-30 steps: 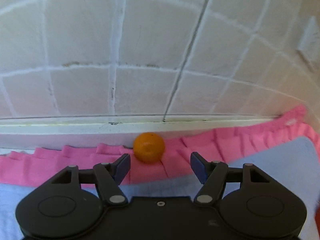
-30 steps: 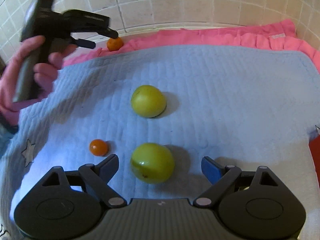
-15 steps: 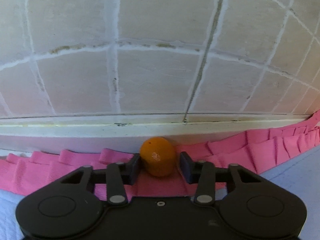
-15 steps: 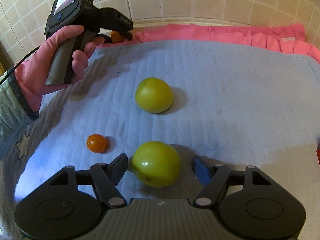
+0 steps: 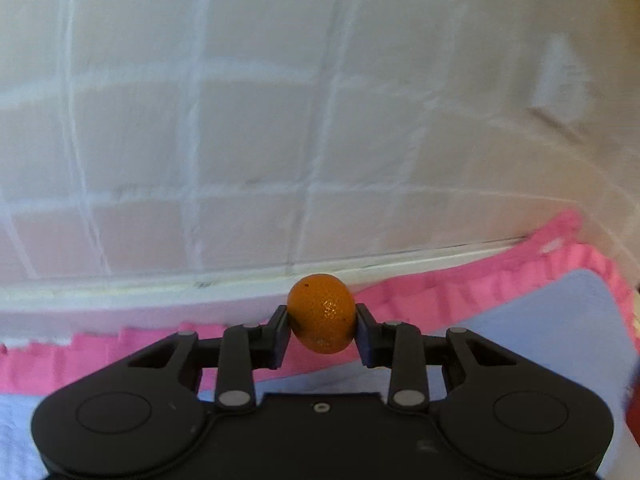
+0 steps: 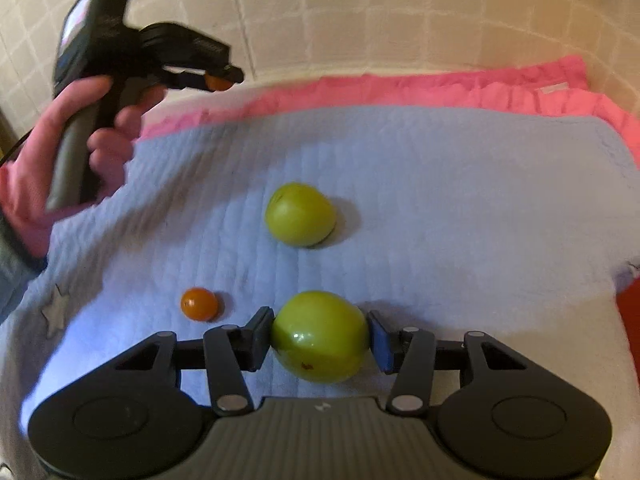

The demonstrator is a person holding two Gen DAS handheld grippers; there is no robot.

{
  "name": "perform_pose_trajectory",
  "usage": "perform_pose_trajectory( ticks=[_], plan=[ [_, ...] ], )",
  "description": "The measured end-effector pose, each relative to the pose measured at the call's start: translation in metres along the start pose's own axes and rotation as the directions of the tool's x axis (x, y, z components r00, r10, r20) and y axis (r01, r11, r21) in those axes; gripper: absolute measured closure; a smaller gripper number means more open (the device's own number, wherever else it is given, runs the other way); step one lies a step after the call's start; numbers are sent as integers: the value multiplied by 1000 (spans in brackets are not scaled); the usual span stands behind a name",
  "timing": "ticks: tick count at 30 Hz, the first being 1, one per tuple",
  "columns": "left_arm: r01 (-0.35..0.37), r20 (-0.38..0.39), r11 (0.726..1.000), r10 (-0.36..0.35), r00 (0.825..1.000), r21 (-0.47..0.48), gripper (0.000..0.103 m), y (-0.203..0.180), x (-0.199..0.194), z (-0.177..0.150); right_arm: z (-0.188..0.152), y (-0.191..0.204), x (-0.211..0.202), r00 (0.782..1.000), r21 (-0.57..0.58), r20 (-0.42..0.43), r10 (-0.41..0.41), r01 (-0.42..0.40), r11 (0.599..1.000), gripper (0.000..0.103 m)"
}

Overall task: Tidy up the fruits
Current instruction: 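Carry the tangerine and green apple into the tray and open both tools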

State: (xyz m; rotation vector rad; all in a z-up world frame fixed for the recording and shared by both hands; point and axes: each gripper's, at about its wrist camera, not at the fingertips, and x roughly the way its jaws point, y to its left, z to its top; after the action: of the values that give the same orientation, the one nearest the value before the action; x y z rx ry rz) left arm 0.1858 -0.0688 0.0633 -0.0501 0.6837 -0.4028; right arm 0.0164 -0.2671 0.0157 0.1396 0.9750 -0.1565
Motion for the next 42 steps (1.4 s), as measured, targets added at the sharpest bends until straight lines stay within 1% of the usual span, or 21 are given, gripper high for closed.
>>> perform_pose_trajectory(
  ticks=[3,6,9,11,12,15,18,20,22,24,25,26,28,30,31,33,36,37,39,42],
  plan=[
    [35,39,997,-38,999,61,63,-28,-29,12,-2,-13,-26,998,34,62,-21,19,999,51],
    [94,73,988,-103,992,120,63,-65,-56,17,-7,-34,-56,990,90,119,-70,60,994,51],
    [173,83,966,-192,978,194,63,-113,-73,20,-16,-65,-86,978,166,160,-134,107,980,51],
    [237,79,939,-264,961,249,63,-154,-80,20,-24,-89,-106,968,230,179,-176,132,964,51],
    [270,68,923,-299,952,275,63,-173,-80,18,-29,-103,-117,961,268,190,-203,148,952,51],
    [372,22,863,-403,915,341,63,-233,-84,11,-47,-145,-145,932,366,198,-305,219,905,51],
    [460,-36,790,-489,871,406,63,-298,-79,-1,-68,-187,-169,898,454,177,-404,290,843,51],
    [513,-80,737,-537,840,441,63,-341,-78,-11,-82,-215,-186,881,515,168,-441,304,802,51],
    [566,-145,686,-570,808,456,63,-378,-70,-20,-96,-239,-197,872,559,165,-462,303,772,51],
    [610,-213,653,-585,782,449,63,-410,-60,-31,-103,-263,-204,865,601,156,-477,300,741,51],
    [632,-250,633,-590,768,448,63,-428,-50,-36,-104,-274,-204,865,614,153,-478,295,732,51],
    [640,-277,625,-583,764,448,63,-442,-45,-41,-105,-284,-205,866,625,149,-477,291,724,51],
    [636,-328,624,-547,770,454,63,-469,-27,-51,-108,-300,-202,867,633,138,-479,294,716,51],
    [632,-362,633,-518,775,447,63,-485,-6,-58,-108,-312,-191,872,629,124,-473,299,717,51],
    [633,-385,639,-503,774,437,63,-491,4,-63,-110,-318,-186,874,625,120,-470,302,720,51],
    [632,-416,651,-480,772,422,63,-499,21,-69,-111,-330,-168,886,630,94,-453,299,716,51],
    [624,-435,656,-456,776,425,63,-509,42,-76,-112,-339,-149,909,639,90,-407,260,724,50],
    [623,-444,659,-449,776,422,63,-511,48,-78,-111,-339,-143,911,631,76,-405,270,727,50],
    [620,-458,665,-436,775,416,63,-515,56,-81,-109,-340,-134,908,608,45,-416,306,732,50],
    [613,-471,665,-415,778,427,62,-518,63,-87,-108,-339,-126,904,592,6,-428,341,730,50]
  ],
)
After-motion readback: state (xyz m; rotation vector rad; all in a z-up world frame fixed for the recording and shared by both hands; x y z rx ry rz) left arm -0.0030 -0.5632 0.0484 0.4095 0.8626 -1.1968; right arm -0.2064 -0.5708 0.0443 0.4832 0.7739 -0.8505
